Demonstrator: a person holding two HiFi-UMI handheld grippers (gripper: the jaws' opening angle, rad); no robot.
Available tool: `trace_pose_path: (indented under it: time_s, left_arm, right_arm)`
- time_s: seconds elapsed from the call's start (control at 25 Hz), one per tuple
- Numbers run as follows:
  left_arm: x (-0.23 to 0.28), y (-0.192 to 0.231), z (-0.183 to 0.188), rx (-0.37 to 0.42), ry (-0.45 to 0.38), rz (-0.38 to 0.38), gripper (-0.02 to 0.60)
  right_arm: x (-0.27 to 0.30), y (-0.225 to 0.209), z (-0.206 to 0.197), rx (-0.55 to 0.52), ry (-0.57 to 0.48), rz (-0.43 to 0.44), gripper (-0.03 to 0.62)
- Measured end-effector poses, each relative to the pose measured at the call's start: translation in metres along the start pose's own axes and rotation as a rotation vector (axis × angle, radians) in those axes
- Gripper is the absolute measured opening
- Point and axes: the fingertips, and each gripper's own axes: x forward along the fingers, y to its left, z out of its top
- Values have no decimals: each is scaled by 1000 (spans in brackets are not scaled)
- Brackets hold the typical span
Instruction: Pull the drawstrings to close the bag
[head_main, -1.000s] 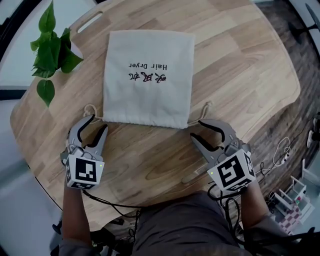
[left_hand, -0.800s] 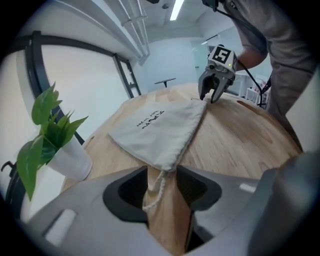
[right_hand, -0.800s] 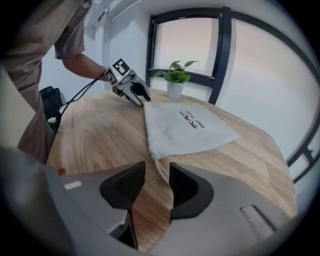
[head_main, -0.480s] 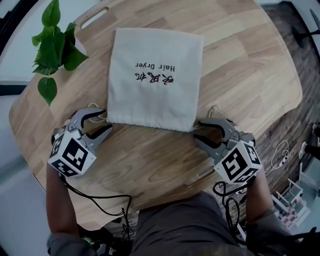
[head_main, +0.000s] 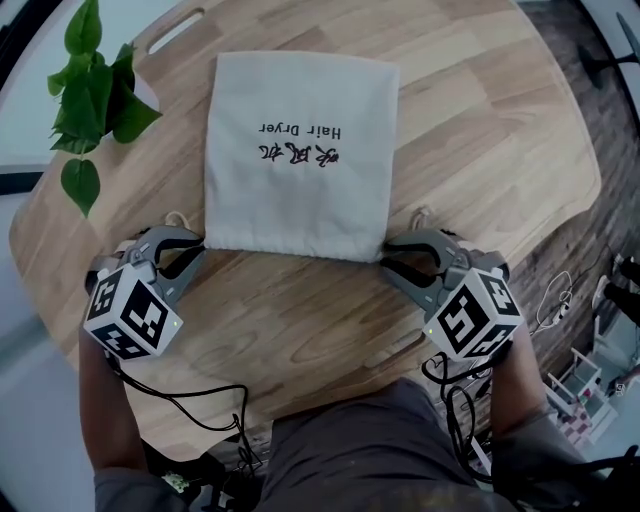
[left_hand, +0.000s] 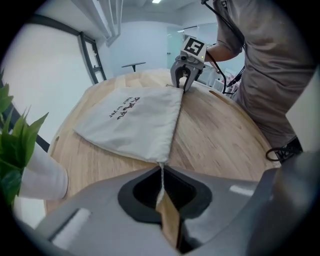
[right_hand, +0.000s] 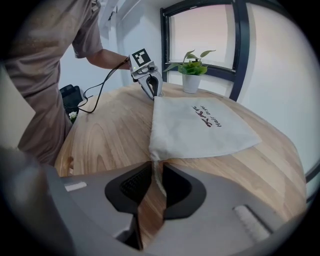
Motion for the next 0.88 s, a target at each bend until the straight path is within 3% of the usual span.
trace_pose_path:
  time_s: [0.04, 0.08, 0.28, 0.44, 0.88]
  left_arm:
    - [0, 0, 0, -4, 1, -1, 17]
    - [0, -1, 0, -11, 0, -2, 15]
    - [0, -1, 2, -25, 3, 22, 12]
    - [0, -3, 1, 35, 56, 76, 11]
    - [-2, -2, -12, -48, 105, 119, 8]
  right_arm:
    - [0, -1, 0, -15, 7, -14, 58]
    - [0, -1, -1, -24, 10, -26, 48]
    - [-4, -5, -5, 23, 10, -64, 43]
    - [-7, -10, -11, 42, 33, -79, 41]
    - [-22, -21, -37, 156, 37, -149, 38]
